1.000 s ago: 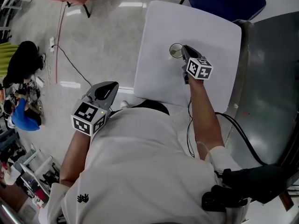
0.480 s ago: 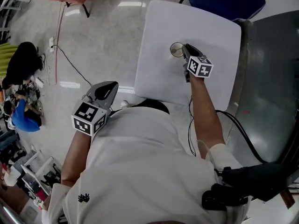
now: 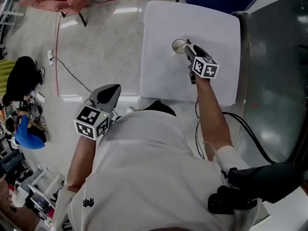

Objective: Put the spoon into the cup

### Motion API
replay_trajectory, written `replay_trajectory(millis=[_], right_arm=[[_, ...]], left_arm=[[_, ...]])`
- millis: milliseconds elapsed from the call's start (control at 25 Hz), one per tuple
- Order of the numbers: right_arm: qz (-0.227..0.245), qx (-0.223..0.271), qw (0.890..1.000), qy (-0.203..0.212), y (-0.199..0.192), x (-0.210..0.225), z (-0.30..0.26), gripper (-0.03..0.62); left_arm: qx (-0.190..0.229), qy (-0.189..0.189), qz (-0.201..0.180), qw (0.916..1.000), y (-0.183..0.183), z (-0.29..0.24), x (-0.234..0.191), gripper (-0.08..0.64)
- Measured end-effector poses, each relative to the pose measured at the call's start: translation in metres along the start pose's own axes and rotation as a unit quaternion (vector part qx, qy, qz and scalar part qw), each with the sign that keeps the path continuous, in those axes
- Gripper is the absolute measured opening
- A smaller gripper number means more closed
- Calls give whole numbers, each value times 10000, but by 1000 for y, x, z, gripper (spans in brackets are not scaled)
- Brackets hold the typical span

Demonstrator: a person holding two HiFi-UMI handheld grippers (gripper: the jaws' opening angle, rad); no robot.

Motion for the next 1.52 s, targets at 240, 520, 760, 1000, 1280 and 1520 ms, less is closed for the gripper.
replay_trajectory(millis=[240,520,760,1000,1280,1520], right_arm=[[-182,65,9993,-319,-23,-20,44,184],[-270,106,9986,-441,-49,-75,110,102],[-180,-51,9991,-391,-75,-128,171,9],[11,-181,9998,-10,-102,-201,206,9],[374,-234,9972,604,-122,-304,229,9],[717,-193,9922,1000,-129,-360,266,9]], left_arm=[[347,-404,394,9978,-9,24,4,6],[708,-918,463,9922,-13,72,16,6],[698,-1238,166,9897,-37,106,30,6],[727,-1383,-49,9877,-68,139,29,6],[778,-1356,208,9875,-98,191,11,6],[866,-1512,362,9840,-118,222,24,6]])
Point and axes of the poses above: the fingertips, and each gripper's own axes: z backward along the fingers, x to its right, y out of its top, the point moved 4 cm from there along z, backward along the fingers, and after that the axes turned 7 degrees about x, right-handed, at the moved point
